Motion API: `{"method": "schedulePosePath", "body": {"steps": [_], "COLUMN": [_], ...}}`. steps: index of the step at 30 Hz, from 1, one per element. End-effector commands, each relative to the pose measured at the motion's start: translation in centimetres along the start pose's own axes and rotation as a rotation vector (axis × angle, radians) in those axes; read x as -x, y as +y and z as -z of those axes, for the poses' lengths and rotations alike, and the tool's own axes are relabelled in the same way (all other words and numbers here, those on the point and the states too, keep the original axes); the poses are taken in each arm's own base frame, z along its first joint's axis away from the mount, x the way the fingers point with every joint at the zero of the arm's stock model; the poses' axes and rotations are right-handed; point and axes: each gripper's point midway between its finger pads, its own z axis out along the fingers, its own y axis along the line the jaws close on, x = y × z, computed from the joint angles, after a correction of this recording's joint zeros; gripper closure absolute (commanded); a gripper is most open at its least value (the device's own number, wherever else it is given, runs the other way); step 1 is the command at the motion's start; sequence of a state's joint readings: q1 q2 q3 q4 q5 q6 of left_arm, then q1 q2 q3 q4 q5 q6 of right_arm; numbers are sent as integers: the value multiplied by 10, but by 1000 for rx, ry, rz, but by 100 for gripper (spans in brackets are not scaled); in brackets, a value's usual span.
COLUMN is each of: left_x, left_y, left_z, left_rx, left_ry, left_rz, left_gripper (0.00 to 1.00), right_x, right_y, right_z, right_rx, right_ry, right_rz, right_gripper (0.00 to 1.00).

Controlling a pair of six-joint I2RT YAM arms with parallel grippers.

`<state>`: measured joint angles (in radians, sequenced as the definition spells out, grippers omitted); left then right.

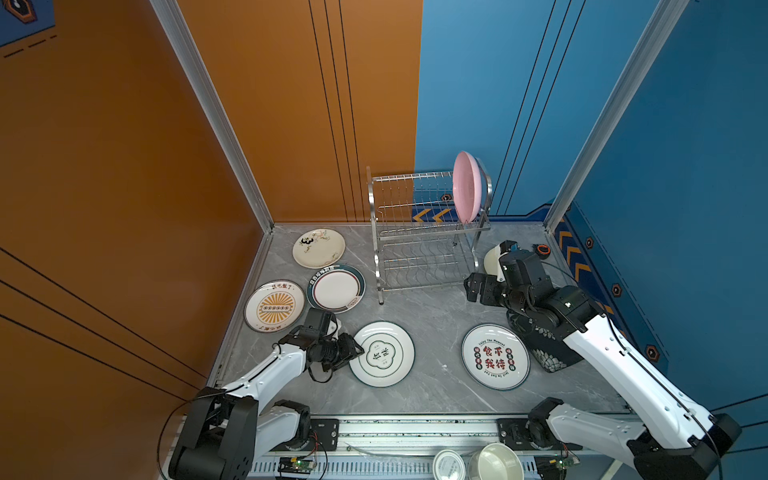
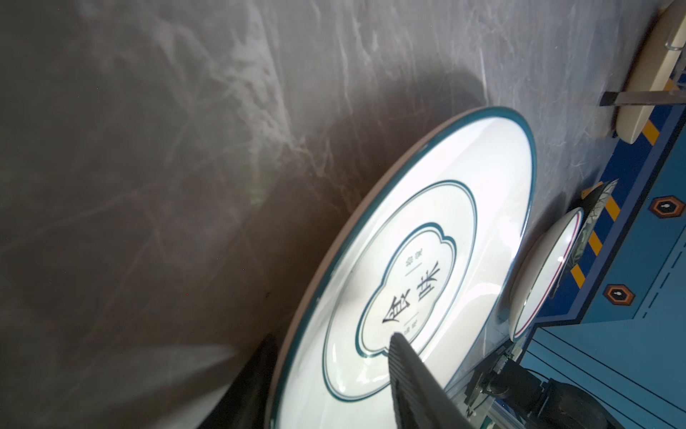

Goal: Load the plates into the dish rack
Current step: 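Tilt the green-rimmed white plate up with the left gripper while the right gripper approaches, then grasp the raised white plate rim with the right gripper beside the left gripper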

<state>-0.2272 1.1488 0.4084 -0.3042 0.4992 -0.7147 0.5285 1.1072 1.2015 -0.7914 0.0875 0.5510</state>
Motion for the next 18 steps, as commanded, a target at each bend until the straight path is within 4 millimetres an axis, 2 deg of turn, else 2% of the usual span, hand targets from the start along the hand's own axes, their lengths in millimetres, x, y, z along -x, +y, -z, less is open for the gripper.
{"method": "schedulePosePath", "body": {"steps": [1, 6, 18], "left_x": [-7, -9, -9], "left_y": [7, 6, 4], "left_z": [-5, -8, -13], "left_rx": [-1, -13, -31], "left_ry": [18, 26, 36], "left_rz": [16, 11, 5], "left_gripper": [56, 65, 95], "right_x": [-17, -28, -44], "right_y": [6, 3, 1], "right_z": [-3, -9, -23], "right_rx": [86, 107, 147], "right_ry": [66, 93, 136], "right_rz": [-12, -34, -66], "right_gripper": [0, 0, 0]}}
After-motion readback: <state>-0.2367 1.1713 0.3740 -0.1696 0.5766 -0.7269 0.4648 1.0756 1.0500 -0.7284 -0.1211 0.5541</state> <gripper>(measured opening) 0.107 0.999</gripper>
